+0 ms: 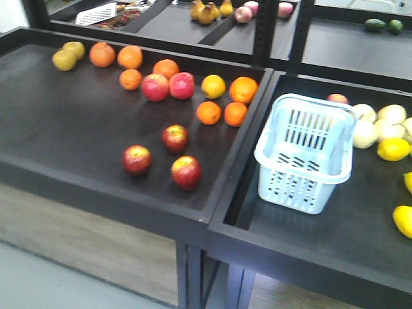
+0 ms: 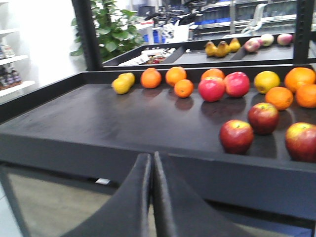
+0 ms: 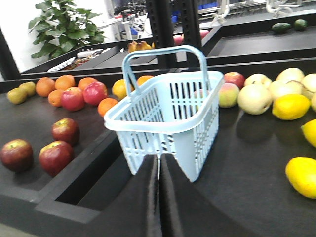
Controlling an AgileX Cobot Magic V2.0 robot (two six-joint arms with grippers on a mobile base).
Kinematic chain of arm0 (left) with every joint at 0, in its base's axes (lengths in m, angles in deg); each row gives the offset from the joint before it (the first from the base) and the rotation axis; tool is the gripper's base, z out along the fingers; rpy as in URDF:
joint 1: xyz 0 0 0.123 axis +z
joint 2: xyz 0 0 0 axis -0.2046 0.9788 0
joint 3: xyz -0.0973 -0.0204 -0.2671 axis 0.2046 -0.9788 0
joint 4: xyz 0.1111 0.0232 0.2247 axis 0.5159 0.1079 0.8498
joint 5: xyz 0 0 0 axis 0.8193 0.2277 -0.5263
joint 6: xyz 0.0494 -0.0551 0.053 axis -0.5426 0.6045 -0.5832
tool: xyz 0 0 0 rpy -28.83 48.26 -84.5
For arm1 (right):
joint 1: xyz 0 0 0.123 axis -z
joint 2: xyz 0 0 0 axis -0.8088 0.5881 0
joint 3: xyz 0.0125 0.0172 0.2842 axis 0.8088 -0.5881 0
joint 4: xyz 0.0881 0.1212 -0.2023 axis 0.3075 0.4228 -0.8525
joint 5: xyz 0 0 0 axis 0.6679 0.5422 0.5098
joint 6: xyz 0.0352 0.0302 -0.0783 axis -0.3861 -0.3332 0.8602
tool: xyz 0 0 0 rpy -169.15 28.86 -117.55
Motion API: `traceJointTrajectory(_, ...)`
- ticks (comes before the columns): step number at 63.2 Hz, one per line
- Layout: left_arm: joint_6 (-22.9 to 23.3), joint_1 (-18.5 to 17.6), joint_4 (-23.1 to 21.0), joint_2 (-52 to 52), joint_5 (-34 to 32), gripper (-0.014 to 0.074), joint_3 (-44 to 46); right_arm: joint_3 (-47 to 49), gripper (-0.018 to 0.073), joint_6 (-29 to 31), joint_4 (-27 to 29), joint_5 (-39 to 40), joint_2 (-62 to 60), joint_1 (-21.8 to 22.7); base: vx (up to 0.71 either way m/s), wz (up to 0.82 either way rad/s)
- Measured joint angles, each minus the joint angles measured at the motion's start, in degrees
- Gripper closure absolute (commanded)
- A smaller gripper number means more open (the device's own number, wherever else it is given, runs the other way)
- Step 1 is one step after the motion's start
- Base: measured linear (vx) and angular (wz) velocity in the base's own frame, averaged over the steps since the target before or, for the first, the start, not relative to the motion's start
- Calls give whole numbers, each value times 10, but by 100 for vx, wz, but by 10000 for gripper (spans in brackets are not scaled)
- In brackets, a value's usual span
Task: Pick three apples into basket with both arms
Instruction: 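Drive the base forward and turn toward the fruit table with basket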
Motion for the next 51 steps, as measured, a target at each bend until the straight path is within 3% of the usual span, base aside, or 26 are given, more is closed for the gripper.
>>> traceJointTrajectory(51, 0, 0, 0, 0, 0, 603, 0, 0, 564, 0, 0, 0, 0, 0, 12, -21)
